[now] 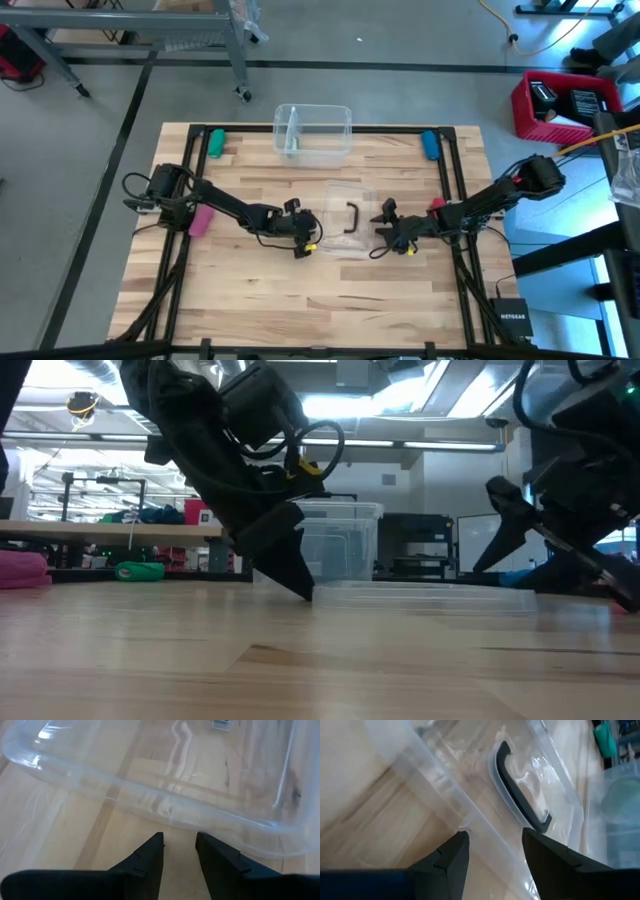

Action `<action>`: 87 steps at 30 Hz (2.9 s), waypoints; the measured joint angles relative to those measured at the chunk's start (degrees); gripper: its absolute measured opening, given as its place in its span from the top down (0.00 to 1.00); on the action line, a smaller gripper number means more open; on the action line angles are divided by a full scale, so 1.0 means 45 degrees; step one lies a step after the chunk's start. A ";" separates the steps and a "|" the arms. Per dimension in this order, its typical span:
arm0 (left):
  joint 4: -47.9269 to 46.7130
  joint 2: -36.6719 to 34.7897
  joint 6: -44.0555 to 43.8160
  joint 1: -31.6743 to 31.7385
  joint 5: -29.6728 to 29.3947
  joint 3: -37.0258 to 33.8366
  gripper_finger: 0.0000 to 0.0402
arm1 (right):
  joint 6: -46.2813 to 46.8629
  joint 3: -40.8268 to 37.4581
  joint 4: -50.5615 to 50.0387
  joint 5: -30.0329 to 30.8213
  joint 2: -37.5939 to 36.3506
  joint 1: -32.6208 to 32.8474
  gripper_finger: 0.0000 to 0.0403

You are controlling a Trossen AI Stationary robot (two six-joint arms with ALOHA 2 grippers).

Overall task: Roll bandage
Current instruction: Close the transparent bin

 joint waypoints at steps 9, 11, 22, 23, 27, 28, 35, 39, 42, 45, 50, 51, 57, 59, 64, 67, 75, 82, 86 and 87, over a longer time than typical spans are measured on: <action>0.0170 0.0020 -0.0060 0.0095 0.0046 -0.0029 0.72 | -0.0654 0.0267 0.0225 -0.0503 0.0028 0.0102 0.54; 0.0178 0.0021 -0.0069 -0.0033 -0.0047 -0.0034 0.72 | -0.0512 0.0542 -0.0125 -0.0339 -0.0150 0.0108 0.54; 0.0196 0.0026 -0.0247 -0.0586 -0.0275 -0.0034 0.72 | 0.0463 0.1885 -0.3472 -0.0401 -0.1242 0.0133 0.54; 0.0172 0.0026 -0.0328 -0.0586 -0.0270 -0.0034 0.72 | 0.0470 0.2019 -0.3704 -0.0377 -0.1332 0.0205 0.54; 0.0062 0.0021 -0.0468 -0.0581 -0.0198 -0.0014 0.72 | 0.0461 0.2620 -0.4821 -0.0273 -0.1754 0.0472 0.54; 0.0056 0.0021 -0.0455 -0.0586 -0.0188 -0.0014 0.72 | 0.0461 0.2741 -0.4997 -0.0234 -0.1832 0.0519 0.54; 0.0056 0.0021 -0.0433 -0.0586 -0.0166 -0.0014 0.72 | 0.0478 0.3258 -0.5917 -0.0026 -0.1984 0.0510 0.54; 0.0051 0.0021 -0.0463 -0.0586 -0.0169 -0.0010 0.72 | 0.0379 0.3976 -0.6976 -0.0015 -0.2001 0.0507 0.54; 0.0046 0.0021 -0.0433 -0.0591 -0.0164 -0.0010 0.72 | 0.0342 0.4715 -0.7817 -0.0021 -0.2057 0.0510 0.54; 0.0046 0.0021 -0.0433 -0.0591 -0.0168 -0.0010 0.72 | 0.0412 0.5293 -0.8603 -0.0108 -0.2052 0.0505 0.54; 0.0032 0.0021 -0.0457 -0.0596 -0.0164 0.0005 0.72 | 0.0467 0.6304 -0.9657 -0.0133 -0.2042 0.0505 0.54; 0.0037 0.0021 -0.0477 -0.0596 -0.0159 0.0010 0.72 | 0.0448 0.6611 -0.9893 -0.0128 -0.2042 0.0501 0.54; 0.0186 0.0021 -0.0489 -0.0603 -0.0101 0.0017 0.72 | 0.0166 0.7693 -0.9757 -0.0182 -0.2047 0.0486 0.54; 0.0207 0.0021 -0.0505 -0.0611 -0.0101 0.0029 0.72 | 0.0136 0.7747 -0.9469 -0.0332 -0.2037 0.0481 0.54; 0.0218 0.0021 -0.0657 -0.0615 -0.0101 0.0029 0.72 | 0.0077 0.7744 -0.8307 -0.0473 -0.1536 0.0491 0.54; 0.0314 0.0021 -0.0741 -0.0665 -0.0123 0.0028 0.72 | -0.0046 0.7757 -0.7391 -0.0511 -0.1117 0.0496 0.54; 0.0334 0.0048 -0.0794 -0.1012 -0.0252 0.0226 0.72 | -0.0280 0.7745 -0.6227 -0.0503 -0.0832 0.0500 0.54; 0.1258 0.0050 -0.0819 -0.1291 0.0333 0.0296 0.72 | -0.0179 0.7644 -0.4918 -0.0538 -0.0607 0.0428 0.54; 0.1691 0.0050 -0.0283 -0.1457 0.0175 0.0293 0.72 | -0.0155 0.7671 -0.4650 -0.0830 -0.0245 0.0172 0.54; 0.1652 0.0050 -0.0288 -0.1470 0.0151 0.0296 0.72 | -0.0138 0.7695 -0.4613 -0.0846 -0.0148 0.0082 0.54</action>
